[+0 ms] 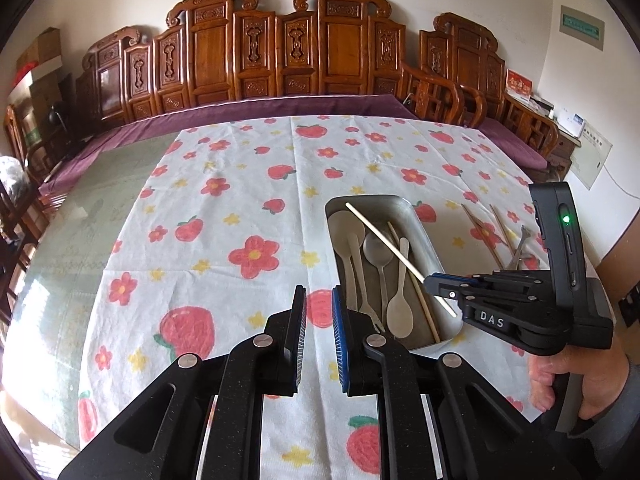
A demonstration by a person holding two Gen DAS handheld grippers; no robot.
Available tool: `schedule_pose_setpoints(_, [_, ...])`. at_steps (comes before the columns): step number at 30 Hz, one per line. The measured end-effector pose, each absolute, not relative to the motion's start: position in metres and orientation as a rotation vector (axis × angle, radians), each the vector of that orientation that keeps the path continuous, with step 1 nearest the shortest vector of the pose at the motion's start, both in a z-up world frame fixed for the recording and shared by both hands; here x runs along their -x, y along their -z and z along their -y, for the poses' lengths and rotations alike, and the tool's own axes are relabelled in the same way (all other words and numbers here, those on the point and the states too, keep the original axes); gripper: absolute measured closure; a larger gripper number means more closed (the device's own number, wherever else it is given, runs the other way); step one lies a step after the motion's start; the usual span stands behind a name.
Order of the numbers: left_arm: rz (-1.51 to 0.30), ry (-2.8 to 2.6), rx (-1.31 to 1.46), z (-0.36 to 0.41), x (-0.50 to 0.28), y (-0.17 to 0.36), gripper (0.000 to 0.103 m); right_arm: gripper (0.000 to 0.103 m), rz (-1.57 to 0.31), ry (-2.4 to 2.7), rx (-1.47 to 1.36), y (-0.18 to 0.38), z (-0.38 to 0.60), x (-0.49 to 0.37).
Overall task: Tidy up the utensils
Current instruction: 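Lower the wooden chopstick into the metal tray and open the right tool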
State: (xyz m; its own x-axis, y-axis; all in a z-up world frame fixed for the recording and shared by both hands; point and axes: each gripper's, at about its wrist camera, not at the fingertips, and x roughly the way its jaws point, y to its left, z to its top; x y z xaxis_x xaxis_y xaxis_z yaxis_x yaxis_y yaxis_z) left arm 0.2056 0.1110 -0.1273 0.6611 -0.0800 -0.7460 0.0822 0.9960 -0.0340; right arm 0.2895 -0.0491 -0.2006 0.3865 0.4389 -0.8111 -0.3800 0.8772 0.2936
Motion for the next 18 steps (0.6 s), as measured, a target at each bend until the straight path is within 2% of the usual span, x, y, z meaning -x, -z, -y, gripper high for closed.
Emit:
schedule_pose_setpoints(10, [-0.855,0.09,-0.012,-0.109,-0.207,0.133,0.091,0.095,-1.043,-0.561,-0.075,0.216,0.042,-0.294])
schedule_pose_setpoints(18, [-0.87,0.091,-0.024,-0.1,-0.21,0.141,0.091,0.093,-0.985,-0.624,-0.102,0.207,0.054,-0.291])
